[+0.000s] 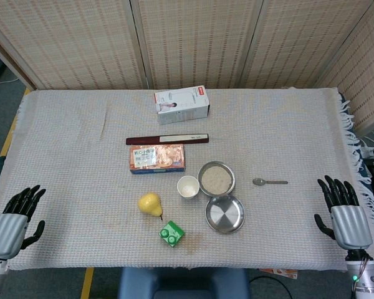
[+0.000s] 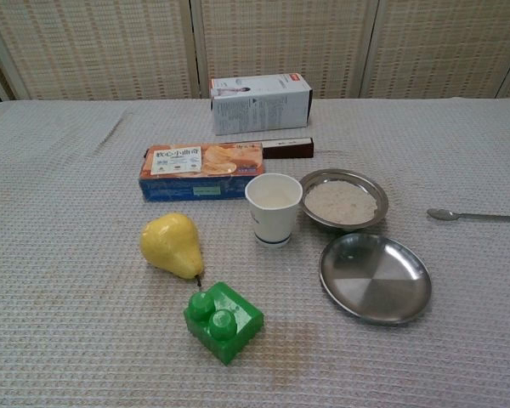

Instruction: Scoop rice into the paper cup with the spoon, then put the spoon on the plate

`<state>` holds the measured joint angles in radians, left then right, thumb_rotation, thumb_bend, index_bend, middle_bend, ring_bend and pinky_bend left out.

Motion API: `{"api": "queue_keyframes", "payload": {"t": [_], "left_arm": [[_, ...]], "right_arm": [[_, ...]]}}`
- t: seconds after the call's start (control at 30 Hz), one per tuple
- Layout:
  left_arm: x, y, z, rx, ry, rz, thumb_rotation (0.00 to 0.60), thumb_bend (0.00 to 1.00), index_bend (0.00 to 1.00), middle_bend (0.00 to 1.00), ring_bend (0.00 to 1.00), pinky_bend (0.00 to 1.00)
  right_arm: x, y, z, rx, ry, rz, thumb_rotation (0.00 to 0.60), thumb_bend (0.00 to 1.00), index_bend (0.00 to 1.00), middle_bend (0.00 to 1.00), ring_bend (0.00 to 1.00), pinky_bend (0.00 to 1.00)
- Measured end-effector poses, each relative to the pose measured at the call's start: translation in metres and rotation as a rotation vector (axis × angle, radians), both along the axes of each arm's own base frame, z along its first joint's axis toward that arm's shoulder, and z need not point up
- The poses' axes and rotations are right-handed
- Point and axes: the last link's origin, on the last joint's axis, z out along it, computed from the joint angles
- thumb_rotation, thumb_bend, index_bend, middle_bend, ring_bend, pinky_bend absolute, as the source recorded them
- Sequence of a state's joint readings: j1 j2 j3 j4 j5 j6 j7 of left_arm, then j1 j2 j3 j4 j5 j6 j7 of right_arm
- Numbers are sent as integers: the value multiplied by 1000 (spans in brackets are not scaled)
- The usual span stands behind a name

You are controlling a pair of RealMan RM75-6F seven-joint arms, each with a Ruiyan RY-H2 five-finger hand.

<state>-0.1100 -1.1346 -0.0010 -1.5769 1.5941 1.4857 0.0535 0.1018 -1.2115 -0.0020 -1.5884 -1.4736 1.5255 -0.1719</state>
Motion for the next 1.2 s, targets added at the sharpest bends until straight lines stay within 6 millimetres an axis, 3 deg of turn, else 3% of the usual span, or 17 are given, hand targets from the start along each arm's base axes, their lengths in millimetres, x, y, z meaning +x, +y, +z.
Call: {"api": "queue_keyframes", "payload": {"t": [0.2, 0.5, 0.73, 1.03, 1.2], "left_arm": [[-3, 5, -3, 14, 18, 22, 600, 469, 0, 0, 0, 118], [-2, 11, -9, -10, 21, 26, 600, 472, 0, 0, 0, 118], [-3, 11, -10, -11, 25, 32, 600, 473, 0, 0, 0, 119], [-5, 9, -10, -16, 28, 41, 600, 483, 0, 0, 0, 119], [-4, 8, -11, -22, 25, 35, 600, 484, 0, 0, 0, 120]], "right_arm": [[-10, -8, -12, 30, -9, -48, 600, 255, 145, 14, 0, 0], [-17, -67, -34, 105, 45, -84, 600, 285, 421, 84, 0, 0], [-15, -117, -61, 143, 88, -99, 600, 290, 475, 100, 0, 0], [-14, -151, -93, 176, 97, -124, 600, 322, 478, 102, 0, 0], [-8, -160, -106, 212, 97, -119, 600, 322, 473, 102, 0, 0]]}}
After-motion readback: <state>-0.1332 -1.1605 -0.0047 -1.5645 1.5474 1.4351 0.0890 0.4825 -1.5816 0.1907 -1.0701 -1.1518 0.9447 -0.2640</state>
